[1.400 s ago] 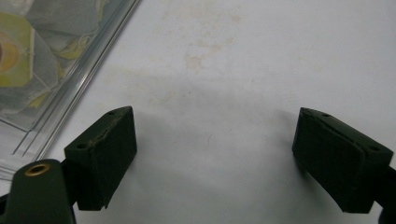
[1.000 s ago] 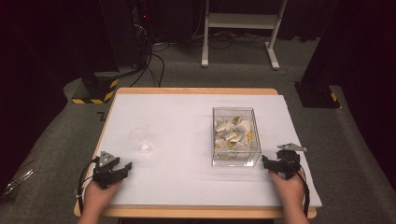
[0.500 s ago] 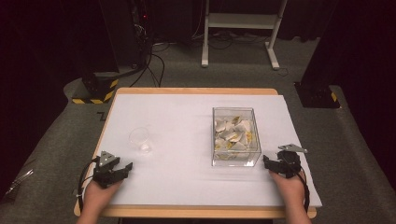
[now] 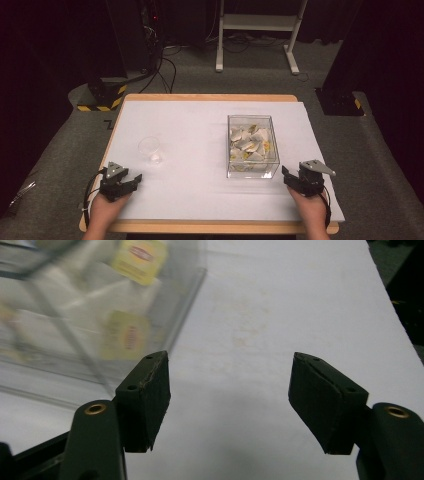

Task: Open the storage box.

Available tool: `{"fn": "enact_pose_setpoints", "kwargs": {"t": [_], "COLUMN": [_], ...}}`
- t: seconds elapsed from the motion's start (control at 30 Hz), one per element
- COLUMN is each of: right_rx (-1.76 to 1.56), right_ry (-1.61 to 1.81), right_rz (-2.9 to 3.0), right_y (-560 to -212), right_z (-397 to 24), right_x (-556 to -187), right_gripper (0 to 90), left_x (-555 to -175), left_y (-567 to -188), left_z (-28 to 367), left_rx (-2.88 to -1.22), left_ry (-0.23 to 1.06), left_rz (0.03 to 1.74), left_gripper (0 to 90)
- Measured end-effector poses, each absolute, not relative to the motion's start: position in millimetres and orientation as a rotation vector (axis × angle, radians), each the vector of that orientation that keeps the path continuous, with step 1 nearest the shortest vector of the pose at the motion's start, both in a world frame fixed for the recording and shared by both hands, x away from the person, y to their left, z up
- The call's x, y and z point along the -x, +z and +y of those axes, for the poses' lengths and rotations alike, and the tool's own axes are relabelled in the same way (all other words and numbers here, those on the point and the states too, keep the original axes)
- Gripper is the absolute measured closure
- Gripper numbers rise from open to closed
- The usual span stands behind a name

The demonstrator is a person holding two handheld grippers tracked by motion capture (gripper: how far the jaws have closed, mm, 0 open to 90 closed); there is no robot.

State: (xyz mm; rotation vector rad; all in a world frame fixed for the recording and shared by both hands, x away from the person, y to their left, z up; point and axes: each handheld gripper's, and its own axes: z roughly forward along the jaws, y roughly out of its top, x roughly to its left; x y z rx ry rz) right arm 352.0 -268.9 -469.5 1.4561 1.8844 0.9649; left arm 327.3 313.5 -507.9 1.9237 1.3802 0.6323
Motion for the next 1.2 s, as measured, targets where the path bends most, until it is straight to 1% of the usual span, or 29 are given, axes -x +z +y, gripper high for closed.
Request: {"fn": "enact_pose_setpoints", "kwargs": {"t": [0.13, 0.23, 0.27, 0.3, 0.43, 0.6, 0.8, 0.87, 0.9, 0.93, 0.97, 1.2], "right_rx": [-1.424, -1.401, -1.401, -1.372, -1.330, -1.294, -1.300, -1.302, -1.317, -1.317, -1.320, -1.343], "right_ry": [1.016, 1.070, 1.070, 1.101, 1.151, 1.174, 1.175, 1.172, 1.167, 1.167, 1.149, 1.129], "right_rz": [1.886, 1.875, 1.875, 1.870, 1.884, 1.932, 1.953, 1.954, 1.952, 1.952, 1.959, 1.956], "right_y": [-459.9, -451.9, -451.9, -445.9, -436.6, -432.9, -438.7, -440.1, -442.6, -442.6, -445.8, -450.7], "right_z": [-260.8, -254.4, -254.4, -248.2, -233.9, -214.1, -195.8, -192.7, -186.4, -186.4, -178.7, -167.1], "right_x": [-339.2, -328.8, -328.8, -321.3, -309.6, -302.6, -306.3, -307.9, -311.8, -311.8, -317.4, -328.8], "right_gripper": [34.5, 38.9, 38.9, 42.0, 44.4, 44.4, 44.0, 42.4, 40.2, 40.2, 37.8, 35.8], "left_x": [-327.5, -327.6, -327.6, -327.6, -328.0, -328.3, -328.1, -328.1, -328.2, -328.2, -328.2, -328.2], "left_y": [-507.8, -508.0, -508.0, -508.0, -507.8, -507.8, -507.9, -507.9, -507.9, -507.9, -507.9, -507.9], "left_z": [314.0, 313.6, 313.6, 313.6, 313.8, 313.6, 313.6, 313.5, 313.5, 313.5, 313.7, 313.7], "left_rx": [-1.926, -1.926, -1.926, -1.927, -1.931, -1.932, -1.932, -1.932, -1.932, -1.932, -1.933, -1.933], "left_ry": [0.622, 0.621, 0.621, 0.621, 0.621, 0.618, 0.621, 0.621, 0.621, 0.621, 0.622, 0.622], "left_rz": [1.377, 1.374, 1.374, 1.373, 1.371, 1.370, 1.369, 1.369, 1.369, 1.369, 1.368, 1.367], "left_gripper": [37.9, 37.2, 36.9, 36.8, 36.5, 36.4, 36.3, 36.4, 36.4, 36.4, 36.4, 36.4]}}
